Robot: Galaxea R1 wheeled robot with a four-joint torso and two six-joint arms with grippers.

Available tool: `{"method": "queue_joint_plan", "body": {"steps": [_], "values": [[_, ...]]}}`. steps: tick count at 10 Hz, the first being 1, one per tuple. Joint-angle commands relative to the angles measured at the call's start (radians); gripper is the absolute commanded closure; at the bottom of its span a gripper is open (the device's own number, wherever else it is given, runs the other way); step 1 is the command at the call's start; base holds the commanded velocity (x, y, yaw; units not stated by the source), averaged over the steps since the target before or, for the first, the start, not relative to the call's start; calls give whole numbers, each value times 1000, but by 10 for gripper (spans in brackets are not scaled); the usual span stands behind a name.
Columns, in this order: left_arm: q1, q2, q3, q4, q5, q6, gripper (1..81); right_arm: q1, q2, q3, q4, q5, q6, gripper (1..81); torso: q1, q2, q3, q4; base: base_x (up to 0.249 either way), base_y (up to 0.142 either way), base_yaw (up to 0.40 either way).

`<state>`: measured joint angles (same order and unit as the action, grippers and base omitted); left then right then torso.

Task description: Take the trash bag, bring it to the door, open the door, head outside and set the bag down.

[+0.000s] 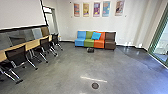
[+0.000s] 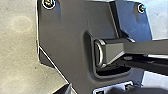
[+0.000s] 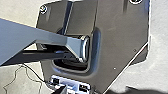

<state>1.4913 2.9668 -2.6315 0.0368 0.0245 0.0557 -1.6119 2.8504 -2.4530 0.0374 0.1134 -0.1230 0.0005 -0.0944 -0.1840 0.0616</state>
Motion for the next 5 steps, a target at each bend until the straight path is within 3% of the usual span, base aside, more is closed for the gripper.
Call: {"method": "queue_joint_plan", "body": {"steps": [1,5], "values": [[-41,-1,5,0,52,6,10,25,-14,5,-8,-54,-7,10,0,0,0,0,133,0,0],[-41,2,5,5,54,6,10,25,-14,5,-18,-55,-15,10,0,0,0,0,133,0,0]]}}
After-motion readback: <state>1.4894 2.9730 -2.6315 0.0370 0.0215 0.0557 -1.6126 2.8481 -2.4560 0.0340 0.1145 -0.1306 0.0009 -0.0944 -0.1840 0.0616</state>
